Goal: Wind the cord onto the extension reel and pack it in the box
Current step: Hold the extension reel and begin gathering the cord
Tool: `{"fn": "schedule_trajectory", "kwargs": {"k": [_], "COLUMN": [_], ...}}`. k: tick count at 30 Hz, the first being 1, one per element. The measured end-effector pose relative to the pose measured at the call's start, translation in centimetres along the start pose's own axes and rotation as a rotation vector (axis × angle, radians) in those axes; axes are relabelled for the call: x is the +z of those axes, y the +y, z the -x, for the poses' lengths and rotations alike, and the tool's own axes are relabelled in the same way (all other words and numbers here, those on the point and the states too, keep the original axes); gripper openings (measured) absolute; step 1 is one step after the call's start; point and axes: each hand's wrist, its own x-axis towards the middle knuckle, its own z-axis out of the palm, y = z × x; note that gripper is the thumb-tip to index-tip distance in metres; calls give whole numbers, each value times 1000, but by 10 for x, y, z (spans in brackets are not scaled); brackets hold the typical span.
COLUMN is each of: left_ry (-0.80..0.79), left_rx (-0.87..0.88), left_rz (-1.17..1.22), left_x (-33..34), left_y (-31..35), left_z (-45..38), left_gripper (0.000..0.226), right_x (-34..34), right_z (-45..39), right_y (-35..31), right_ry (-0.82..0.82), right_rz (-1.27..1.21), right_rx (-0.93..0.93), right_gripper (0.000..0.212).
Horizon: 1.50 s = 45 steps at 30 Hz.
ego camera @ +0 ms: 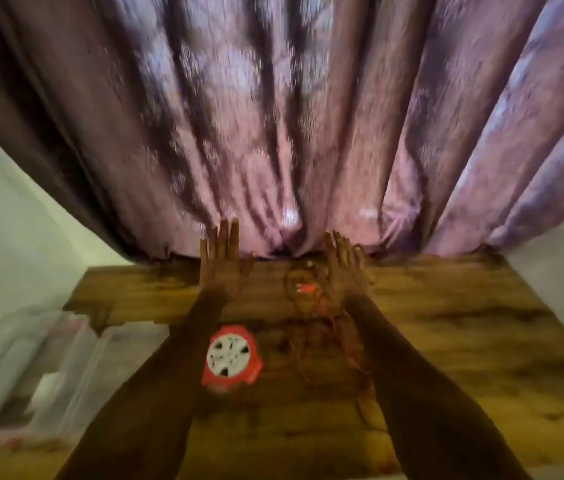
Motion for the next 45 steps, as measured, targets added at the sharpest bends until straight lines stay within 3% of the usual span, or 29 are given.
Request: {"fn": "schedule_trajectory", "kwargs": {"k": [3,6,9,12,17,21,25,29,33,37,40,42,45], "left_ry": [-158,-255,-388,-469,-377,-270,-243,-208,-72,-108,11,50,76], "left_rx": [-76,-114,-209,-322,-381,-372,-395,-322,-405,-342,-322,-282,-184], "left_rz": [-100,-36,-16,1,2,-13,13,-23,256,443,610,636,659], "left_x": [28,57,81,101,123,140,160,175,169,182,198,207,219], "left_y": [-6,-14,-24,-30,-35,-32,-20,-1,-3,-44,-70,-79,-85], "left_z": [35,81,115,142,151,145,121,88,52,33,34,37,40], "left_gripper": [75,74,78,80,71,73,71,65,58,50,55,55,49], "right_x": [32,63,90,112,144,175,192,202,201,195,209,222,232], "right_z": [41,78,87,90,79,73,52,13,-28,-36,-26,-23,-26], "right_y": [8,16,24,26,14,12,37,72,79,47,27,25,30], "right_ry": [-82,-99,-305,-389,-423,-421,-267,-195,-176,-21,-155,-267,-261], "right_rz": [64,108,91,67,144,141,70,38,-108,-401,-396,-421,-398], "right_rx": [7,-52,-68,-125,-329,-425,-369,-248,-134,-261,-369,-312,-298], "right_gripper": [73,68,75,86,100,84,64,58,60,44,58,77,84]}}
